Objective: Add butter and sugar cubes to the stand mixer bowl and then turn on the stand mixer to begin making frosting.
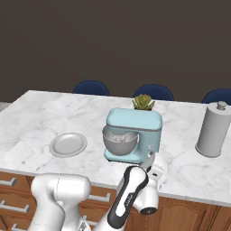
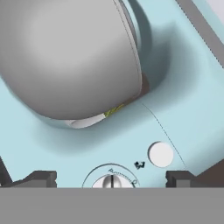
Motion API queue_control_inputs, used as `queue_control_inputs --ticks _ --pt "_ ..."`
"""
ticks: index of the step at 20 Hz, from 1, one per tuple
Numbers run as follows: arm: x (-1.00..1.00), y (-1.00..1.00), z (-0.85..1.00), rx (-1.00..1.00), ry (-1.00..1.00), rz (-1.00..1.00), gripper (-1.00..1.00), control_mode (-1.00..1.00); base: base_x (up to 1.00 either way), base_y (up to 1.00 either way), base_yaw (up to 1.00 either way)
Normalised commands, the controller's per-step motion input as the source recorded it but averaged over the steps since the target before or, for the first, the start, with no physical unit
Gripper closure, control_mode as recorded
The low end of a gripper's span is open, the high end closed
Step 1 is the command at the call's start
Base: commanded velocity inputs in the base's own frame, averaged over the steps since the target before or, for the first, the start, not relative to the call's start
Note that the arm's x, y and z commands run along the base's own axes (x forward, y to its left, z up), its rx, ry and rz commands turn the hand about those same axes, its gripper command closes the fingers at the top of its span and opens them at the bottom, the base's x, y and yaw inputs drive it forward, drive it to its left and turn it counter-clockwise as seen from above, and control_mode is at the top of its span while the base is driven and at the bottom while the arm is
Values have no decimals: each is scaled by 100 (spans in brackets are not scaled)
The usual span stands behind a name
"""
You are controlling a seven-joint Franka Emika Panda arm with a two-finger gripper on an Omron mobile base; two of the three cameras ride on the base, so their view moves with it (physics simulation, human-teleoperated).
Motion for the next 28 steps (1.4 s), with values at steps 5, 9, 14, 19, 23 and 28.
queue_control_inputs --ticks 5,9,14,19,23,28 --pt "9 -17 -7 0 0 0 -100 -100 0 0 0" --pt "6 -19 -10 0 0 0 -100 -100 0 0 0" --pt "13 -3 -11 0 0 1 -100 -100 0 0 0" --pt "11 0 -10 0 0 1 -100 -100 0 0 0" --pt "5 0 -15 0 0 1 -100 -100 0 0 0" --pt "0 0 -13 0 0 1 -100 -100 0 0 0"
